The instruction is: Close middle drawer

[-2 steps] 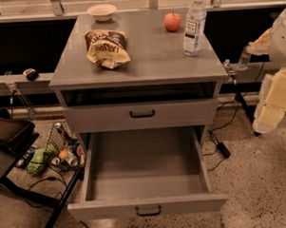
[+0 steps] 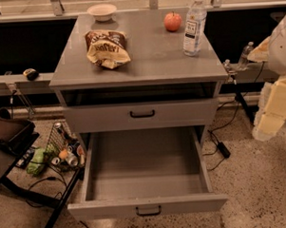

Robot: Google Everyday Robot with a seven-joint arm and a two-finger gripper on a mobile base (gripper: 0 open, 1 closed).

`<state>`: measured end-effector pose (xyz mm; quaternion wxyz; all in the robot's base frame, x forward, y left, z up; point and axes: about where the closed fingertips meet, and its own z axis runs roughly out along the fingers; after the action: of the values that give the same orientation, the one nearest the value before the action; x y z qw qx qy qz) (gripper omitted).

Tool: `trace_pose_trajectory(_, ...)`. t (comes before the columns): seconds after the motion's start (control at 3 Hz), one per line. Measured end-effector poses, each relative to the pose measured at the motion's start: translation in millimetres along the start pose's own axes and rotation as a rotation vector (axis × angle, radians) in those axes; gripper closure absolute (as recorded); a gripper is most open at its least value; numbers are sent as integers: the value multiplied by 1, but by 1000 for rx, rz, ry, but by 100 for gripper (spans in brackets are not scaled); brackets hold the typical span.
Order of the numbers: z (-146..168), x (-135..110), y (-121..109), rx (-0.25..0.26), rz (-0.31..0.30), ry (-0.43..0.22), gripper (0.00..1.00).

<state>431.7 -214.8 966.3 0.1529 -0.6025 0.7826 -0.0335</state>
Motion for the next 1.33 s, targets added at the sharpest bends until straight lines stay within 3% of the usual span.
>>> trace_pose_trajectory(0.33, 21, 18, 22, 1, 37, 29, 0)
trace_pose_trajectory(0.67, 72, 60, 58, -28, 110, 45, 0)
trace_pose_trajectory(1.0, 162, 109, 107, -87, 115, 89, 0)
trace_pose_trajectory(1.33, 221, 134, 139, -158, 123, 119, 0)
